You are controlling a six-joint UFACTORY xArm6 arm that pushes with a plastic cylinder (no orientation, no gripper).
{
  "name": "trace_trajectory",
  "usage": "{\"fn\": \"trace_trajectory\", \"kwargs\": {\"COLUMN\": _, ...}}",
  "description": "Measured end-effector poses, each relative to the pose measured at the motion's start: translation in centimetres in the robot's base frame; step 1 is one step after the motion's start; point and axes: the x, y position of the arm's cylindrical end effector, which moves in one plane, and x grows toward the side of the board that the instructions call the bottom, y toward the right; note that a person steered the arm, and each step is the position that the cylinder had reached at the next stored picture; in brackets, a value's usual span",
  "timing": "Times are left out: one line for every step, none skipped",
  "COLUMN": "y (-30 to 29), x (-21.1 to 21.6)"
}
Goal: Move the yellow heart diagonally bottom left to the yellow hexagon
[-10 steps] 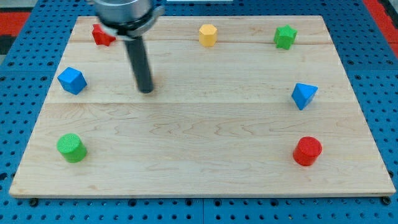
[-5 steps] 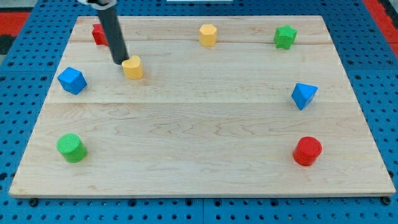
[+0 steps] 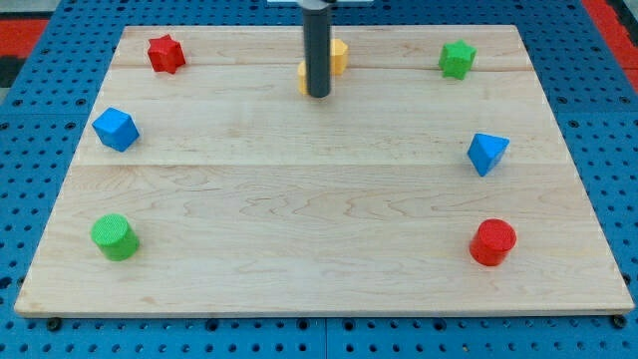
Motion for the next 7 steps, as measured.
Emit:
{"fn": "trace_trajectory", "kwargs": {"y": 1.7, "x": -0.8}}
{"fn": "trace_trajectory", "kwargs": {"y": 1.5, "x": 1.5}}
{"fn": "trace_trajectory", "kwargs": {"y": -0.7, "x": 0.2}}
{"fn": "trace_trajectory", "kwargs": {"y": 0.8, "x": -3.3}}
{"fn": "trace_trajectory", "kwargs": {"y": 0.9, "x": -3.6}}
{"fn": "trace_trajectory", "kwargs": {"y": 1.3, "x": -3.3}}
{"fn": "trace_trajectory", "kwargs": {"y": 1.3, "x": -3.2}}
